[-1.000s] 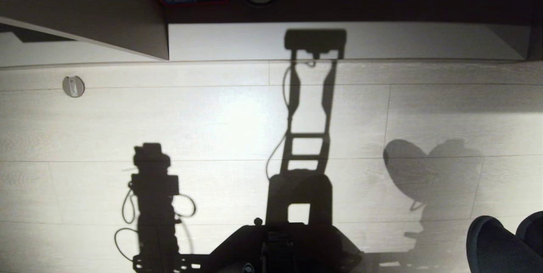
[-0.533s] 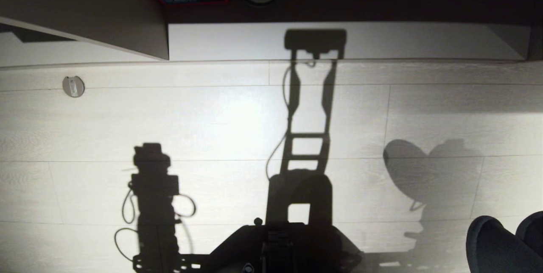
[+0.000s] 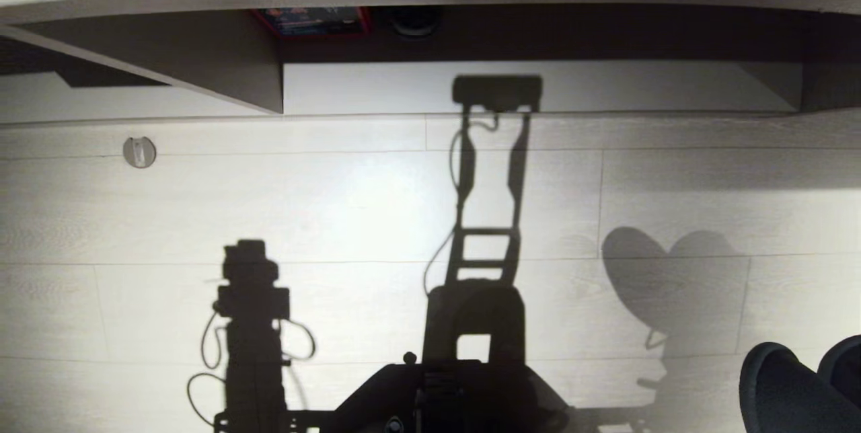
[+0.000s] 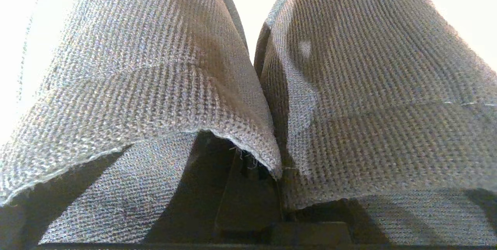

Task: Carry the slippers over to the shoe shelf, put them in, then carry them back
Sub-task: Place the slippers on the floor

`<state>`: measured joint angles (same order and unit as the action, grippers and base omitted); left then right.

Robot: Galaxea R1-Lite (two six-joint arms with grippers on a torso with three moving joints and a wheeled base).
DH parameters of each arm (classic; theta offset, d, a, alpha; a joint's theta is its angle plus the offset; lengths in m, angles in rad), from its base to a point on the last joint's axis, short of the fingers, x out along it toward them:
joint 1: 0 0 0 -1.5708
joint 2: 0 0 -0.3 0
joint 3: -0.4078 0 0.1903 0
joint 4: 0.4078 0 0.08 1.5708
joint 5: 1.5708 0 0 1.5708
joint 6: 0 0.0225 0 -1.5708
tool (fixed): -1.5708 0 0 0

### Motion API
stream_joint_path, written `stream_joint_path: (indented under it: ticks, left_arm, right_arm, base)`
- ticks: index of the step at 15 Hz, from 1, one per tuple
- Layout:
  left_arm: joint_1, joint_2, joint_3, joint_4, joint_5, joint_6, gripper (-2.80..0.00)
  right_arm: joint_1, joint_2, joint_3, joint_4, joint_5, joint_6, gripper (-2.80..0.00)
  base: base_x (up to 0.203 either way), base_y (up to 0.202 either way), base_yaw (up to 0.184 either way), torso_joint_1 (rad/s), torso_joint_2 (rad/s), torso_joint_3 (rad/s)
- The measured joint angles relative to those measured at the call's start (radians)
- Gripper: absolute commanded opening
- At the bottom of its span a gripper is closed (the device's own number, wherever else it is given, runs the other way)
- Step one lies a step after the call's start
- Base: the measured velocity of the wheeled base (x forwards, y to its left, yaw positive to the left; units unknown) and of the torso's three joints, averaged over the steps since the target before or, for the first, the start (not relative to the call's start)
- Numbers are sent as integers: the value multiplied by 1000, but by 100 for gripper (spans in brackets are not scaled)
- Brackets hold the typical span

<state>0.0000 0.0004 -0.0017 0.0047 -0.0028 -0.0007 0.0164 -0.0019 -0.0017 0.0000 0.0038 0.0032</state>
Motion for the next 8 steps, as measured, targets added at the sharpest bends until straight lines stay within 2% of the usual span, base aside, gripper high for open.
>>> stream_joint_path:
  ticks: [8]
  left_arm:
    - [0,0,0,0,0,-1,-280]
  right_arm:
    - [0,0,0,0,0,0,-280]
  base:
    - [0,0,0,1,2,202]
